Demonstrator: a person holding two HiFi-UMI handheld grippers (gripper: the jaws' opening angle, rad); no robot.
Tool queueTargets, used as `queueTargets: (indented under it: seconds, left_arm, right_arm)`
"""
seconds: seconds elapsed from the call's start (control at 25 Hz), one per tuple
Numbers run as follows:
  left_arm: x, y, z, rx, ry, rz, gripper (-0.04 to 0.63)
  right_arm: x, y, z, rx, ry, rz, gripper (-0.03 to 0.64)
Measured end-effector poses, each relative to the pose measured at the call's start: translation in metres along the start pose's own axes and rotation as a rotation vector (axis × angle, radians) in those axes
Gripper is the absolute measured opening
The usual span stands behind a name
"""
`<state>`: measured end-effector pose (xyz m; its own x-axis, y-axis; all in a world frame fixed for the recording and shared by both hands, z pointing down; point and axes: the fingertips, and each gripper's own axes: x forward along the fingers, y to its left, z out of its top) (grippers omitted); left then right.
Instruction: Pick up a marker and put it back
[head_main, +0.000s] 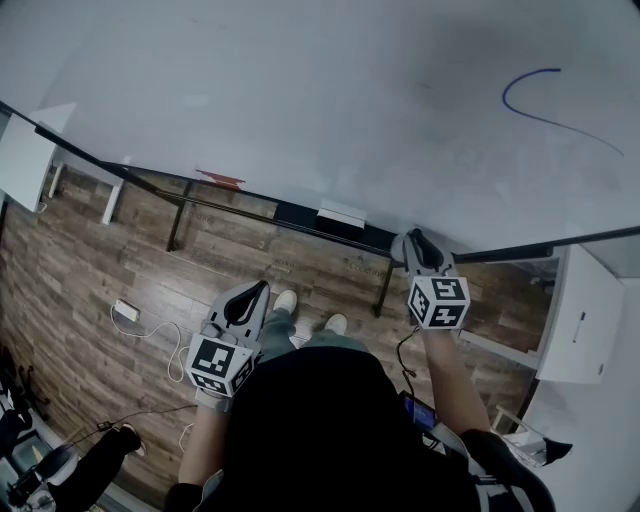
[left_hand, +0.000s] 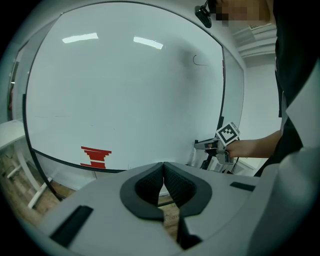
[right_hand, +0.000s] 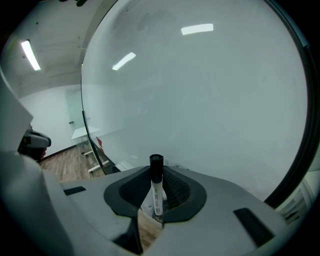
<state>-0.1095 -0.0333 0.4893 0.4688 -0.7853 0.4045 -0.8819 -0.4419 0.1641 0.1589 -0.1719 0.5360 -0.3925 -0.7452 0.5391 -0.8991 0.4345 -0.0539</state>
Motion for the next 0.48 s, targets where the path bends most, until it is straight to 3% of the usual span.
queueTargets:
  seconds: [0.24,0.48]
  left_arm:
    - [0.001,0.001,0.001,0.003,-0.005,-0.019,0.018]
    - [0.018,-0.01,0.01,0.029,-0.015,-0.097,0.018]
  right_arm:
    - [-0.006,0.0,0.008,0.034,-0.03,-0.005,0.146]
    - [-0.037,-0.01,0.022,0.072,-0.103,-0.067,0.147]
